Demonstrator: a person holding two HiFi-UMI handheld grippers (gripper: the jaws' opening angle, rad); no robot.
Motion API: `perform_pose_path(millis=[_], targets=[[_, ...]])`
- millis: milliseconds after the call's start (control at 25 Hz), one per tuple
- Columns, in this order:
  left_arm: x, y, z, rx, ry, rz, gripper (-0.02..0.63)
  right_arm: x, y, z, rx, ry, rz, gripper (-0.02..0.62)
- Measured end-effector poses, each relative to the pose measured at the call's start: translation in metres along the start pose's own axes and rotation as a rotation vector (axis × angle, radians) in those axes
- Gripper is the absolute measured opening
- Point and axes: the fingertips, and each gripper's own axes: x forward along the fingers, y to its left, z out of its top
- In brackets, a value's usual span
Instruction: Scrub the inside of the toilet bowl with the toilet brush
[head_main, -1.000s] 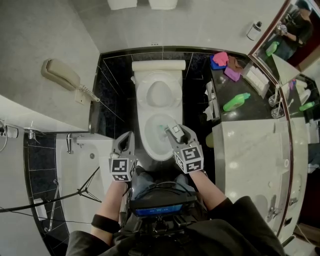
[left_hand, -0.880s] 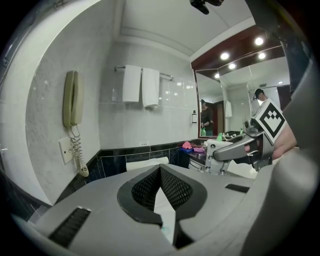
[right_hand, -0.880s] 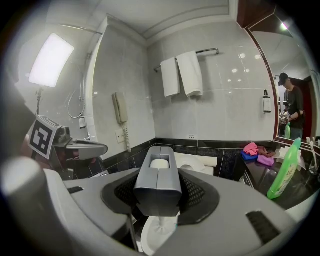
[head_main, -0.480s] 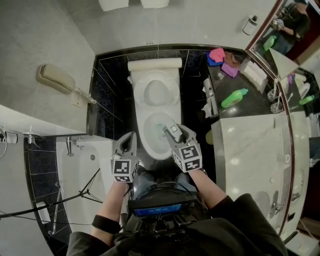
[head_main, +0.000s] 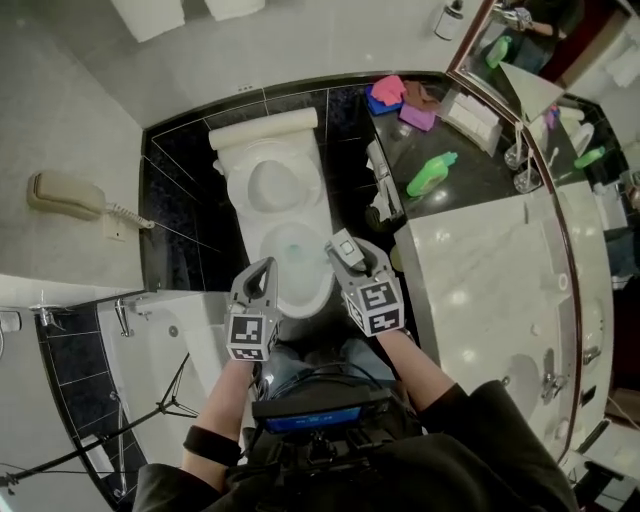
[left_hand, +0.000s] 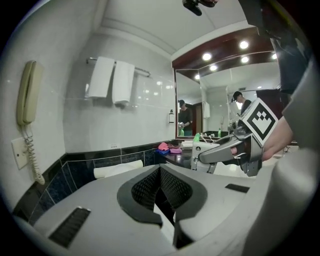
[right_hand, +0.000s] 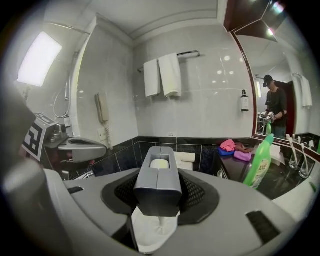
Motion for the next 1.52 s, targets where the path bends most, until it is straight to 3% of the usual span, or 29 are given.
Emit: perform_pose_path(millis=[360, 600, 1040, 1160, 1400, 1520], targets=[[0.063, -0.087, 0.022, 0.048, -0.027, -0.184, 0.003, -0.035, -0.088, -0.019, 0.040, 0.008, -0.144, 0.206], [0.100, -0.124, 0.006, 0.067, -0.002, -0.268, 0.003, -0.029, -0.127, -0.048, 0.083, 0.007, -0.224, 0.206], [0.173, -0.157, -0.100, 0.065, 0.051, -0.374, 0.003, 0.023, -0.175, -0.192, 0.153, 0.041, -0.346, 0.206], [0.190, -0.159, -0.131, 0.031, 0.068, -0.372, 0.003, 0.043, -0.180, -0.230, 0.160, 0.051, -0.369, 0.206], [0.224, -0.165, -0.199, 0.069, 0.085, -0.399, 0.003, 0.078, -0.196, -0.296, 0.174, 0.058, -0.391, 0.206], [0.240, -0.166, -0.223, 0.040, 0.092, -0.390, 0.003, 0.097, -0.204, -0.322, 0.182, 0.050, -0.394, 0.206]])
